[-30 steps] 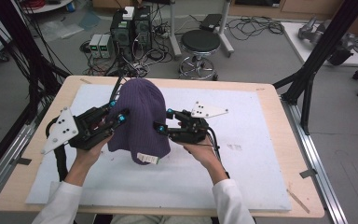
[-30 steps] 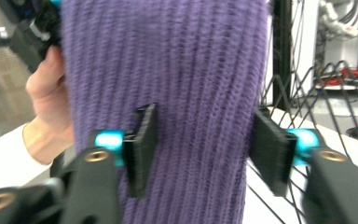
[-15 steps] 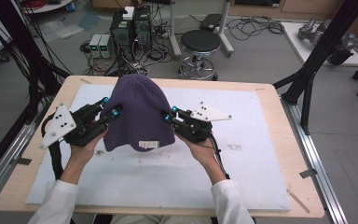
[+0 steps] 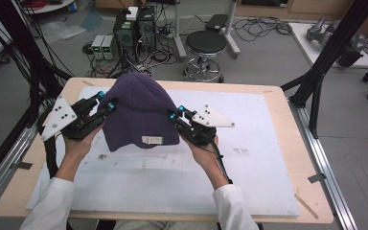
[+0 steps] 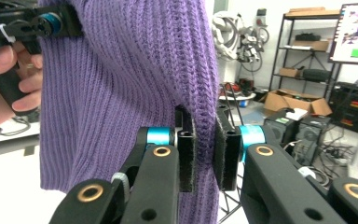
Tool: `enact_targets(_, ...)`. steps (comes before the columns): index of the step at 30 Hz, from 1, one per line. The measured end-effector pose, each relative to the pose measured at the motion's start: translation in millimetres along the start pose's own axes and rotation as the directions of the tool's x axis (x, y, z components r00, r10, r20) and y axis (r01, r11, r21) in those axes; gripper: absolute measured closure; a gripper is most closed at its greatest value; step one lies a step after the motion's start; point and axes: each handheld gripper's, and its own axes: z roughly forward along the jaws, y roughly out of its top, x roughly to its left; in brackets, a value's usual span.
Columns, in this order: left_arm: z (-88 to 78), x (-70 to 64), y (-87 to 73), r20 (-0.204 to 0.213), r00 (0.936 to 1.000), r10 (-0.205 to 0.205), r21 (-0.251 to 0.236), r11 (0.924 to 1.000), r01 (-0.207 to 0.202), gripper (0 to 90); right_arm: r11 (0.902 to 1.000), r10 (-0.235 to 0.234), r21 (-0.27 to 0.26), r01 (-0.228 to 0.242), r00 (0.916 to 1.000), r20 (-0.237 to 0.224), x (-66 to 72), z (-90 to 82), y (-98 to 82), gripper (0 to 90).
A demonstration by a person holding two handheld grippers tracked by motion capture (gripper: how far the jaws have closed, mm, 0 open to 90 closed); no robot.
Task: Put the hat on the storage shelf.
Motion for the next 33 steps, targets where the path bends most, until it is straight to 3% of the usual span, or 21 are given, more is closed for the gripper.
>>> enact_targets(5, 5.2, 13.8, 6.8, -0.018, 0.9997, 0.017, 0.014, 0.9998, -0.017, 77.7, 0.9999, -0.013, -0.001, 0.013, 0.999, 0.043, 2.4, 9.8, 7.2, 82.5)
enact_targets(13, 9.6, 39.2, 25.2, -0.067, 0.9973, 0.031, -0.01, 0.9994, -0.032, 77.5, 0.998, -0.051, -0.031, 0.054, 0.9944, 0.093, 8.3, 31.5, 32.6, 82.2)
enact_targets(20, 19.2, 60.1, 38.4, -0.134, 0.9904, 0.036, -0.028, 0.9988, -0.04, 76.2, 0.9925, -0.097, -0.059, 0.107, 0.9834, 0.154, 10.6, 51.5, 59.1, 82.2)
enact_targets(24, 26.8, 70.1, 45.0, -0.144, 0.9893, 0.023, -0.039, 0.9988, -0.029, 76.2, 0.9896, -0.108, -0.072, 0.124, 0.9753, 0.192, 8.5, 60.1, 71.6, 82.1)
enact_targets(30, 42.2, 84.0, 56.7, -0.15, 0.9863, 0.068, -0.012, 0.9974, -0.071, 76.3, 0.9894, -0.096, -0.085, 0.118, 0.9682, 0.231, 1.9, 73.4, 78.3, 82.1)
enact_targets(33, 51.3, 88.9, 59.4, -0.163, 0.9815, 0.1, -0.002, 0.9948, -0.102, 75.7, 0.9895, -0.081, -0.097, 0.107, 0.966, 0.246, -3.4, 79.2, 78.8, 82.0)
